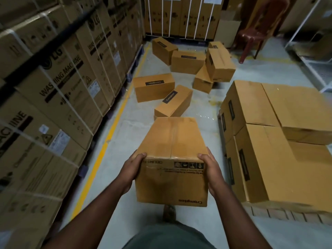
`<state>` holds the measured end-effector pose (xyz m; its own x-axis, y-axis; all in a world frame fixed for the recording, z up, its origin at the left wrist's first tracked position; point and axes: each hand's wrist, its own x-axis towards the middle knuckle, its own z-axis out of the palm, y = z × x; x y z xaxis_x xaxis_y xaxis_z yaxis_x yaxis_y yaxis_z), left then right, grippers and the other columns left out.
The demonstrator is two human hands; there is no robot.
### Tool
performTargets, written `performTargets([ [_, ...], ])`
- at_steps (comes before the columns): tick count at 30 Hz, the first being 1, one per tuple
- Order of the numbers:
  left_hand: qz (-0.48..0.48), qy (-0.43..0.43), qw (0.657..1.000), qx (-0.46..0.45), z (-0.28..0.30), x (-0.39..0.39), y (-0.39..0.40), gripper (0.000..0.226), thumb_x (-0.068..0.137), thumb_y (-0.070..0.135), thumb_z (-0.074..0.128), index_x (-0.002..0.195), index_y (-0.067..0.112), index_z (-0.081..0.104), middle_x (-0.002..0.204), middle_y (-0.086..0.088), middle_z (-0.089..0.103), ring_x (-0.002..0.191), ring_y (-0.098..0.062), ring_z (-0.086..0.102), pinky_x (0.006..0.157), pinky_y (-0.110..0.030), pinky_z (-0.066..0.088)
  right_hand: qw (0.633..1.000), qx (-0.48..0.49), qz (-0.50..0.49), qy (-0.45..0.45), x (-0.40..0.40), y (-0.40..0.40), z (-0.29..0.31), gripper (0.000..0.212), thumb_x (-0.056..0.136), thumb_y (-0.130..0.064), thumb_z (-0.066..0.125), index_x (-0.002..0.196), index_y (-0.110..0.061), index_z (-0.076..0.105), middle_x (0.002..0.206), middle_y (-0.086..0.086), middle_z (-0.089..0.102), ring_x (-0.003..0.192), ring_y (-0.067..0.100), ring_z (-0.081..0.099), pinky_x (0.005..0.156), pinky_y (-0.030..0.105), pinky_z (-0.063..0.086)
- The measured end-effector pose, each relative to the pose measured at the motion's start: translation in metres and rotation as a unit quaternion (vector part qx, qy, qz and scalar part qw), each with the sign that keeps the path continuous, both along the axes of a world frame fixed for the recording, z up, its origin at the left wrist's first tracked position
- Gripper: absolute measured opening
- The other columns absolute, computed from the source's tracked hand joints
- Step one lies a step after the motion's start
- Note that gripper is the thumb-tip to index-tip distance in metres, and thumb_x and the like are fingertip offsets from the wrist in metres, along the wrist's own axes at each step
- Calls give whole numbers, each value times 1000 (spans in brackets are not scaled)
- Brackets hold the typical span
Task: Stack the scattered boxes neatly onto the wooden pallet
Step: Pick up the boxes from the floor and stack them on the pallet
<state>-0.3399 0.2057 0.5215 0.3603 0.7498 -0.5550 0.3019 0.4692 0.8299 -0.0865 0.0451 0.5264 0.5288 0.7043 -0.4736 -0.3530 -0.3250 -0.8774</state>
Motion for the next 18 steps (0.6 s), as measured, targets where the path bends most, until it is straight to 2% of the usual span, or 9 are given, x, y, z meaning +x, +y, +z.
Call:
performTargets([
  [3, 4, -6, 1000, 16, -7, -13, -68, 39, 83, 66, 62, 114, 44, 72, 102, 10, 78, 87, -7, 75, 58, -18, 55, 1000, 17, 0, -14, -11, -62, -3, 72, 86, -46, 63, 154, -34, 45, 126, 9, 73, 108, 32, 73, 94, 53, 59],
  [6, 17, -2, 1000, 24, -17, -31, -137, 50, 81, 66, 63, 123, 38, 69, 103, 9, 78, 96, -16, 74, 66, -28, 54, 1000, 19, -3, -21, -29, -130, -4, 74, 85, -42, 64, 156, -33, 44, 125, 6, 74, 109, 31, 73, 96, 54, 58],
  [9, 32, -8, 999, 11, -17, -46, -209, 52, 81, 67, 61, 124, 40, 68, 105, 11, 77, 97, -15, 71, 66, -28, 52, 1000, 17, -1, -14, -45, -199, 0, 76, 84, -41, 65, 156, -32, 44, 125, 6, 74, 112, 32, 72, 98, 54, 57],
  [12, 37, -10, 999, 8, -5, -52, -275, 48, 81, 66, 60, 121, 41, 68, 97, 14, 76, 93, -16, 67, 61, -26, 51, 1000, 11, -3, -5, -54, -265, 13, 78, 81, -42, 66, 156, -33, 44, 125, 8, 74, 112, 34, 71, 98, 54, 57],
  [13, 33, -10, 999, 9, 0, -51, -295, 49, 80, 66, 60, 121, 41, 68, 95, 16, 76, 93, -16, 67, 61, -26, 50, 1000, 9, -7, -4, -53, -285, 18, 79, 81, -42, 66, 156, -33, 44, 126, 10, 74, 111, 34, 72, 95, 52, 58],
  [16, 1, -10, 1000, 6, 16, -35, -349, 48, 81, 67, 57, 119, 40, 69, 92, 18, 75, 97, -17, 67, 65, -29, 50, 999, 9, -30, -1, -40, -343, 31, 75, 80, -40, 64, 152, -29, 50, 122, 10, 75, 102, 28, 75, 73, 38, 60],
  [18, -22, -13, 1000, 6, 23, -16, -377, 45, 85, 66, 56, 118, 40, 69, 97, 16, 76, 101, -17, 67, 70, -31, 50, 999, 24, -39, -6, -23, -376, 38, 66, 80, -37, 62, 145, -31, 58, 121, 12, 75, 102, 29, 74, 71, 36, 58],
])
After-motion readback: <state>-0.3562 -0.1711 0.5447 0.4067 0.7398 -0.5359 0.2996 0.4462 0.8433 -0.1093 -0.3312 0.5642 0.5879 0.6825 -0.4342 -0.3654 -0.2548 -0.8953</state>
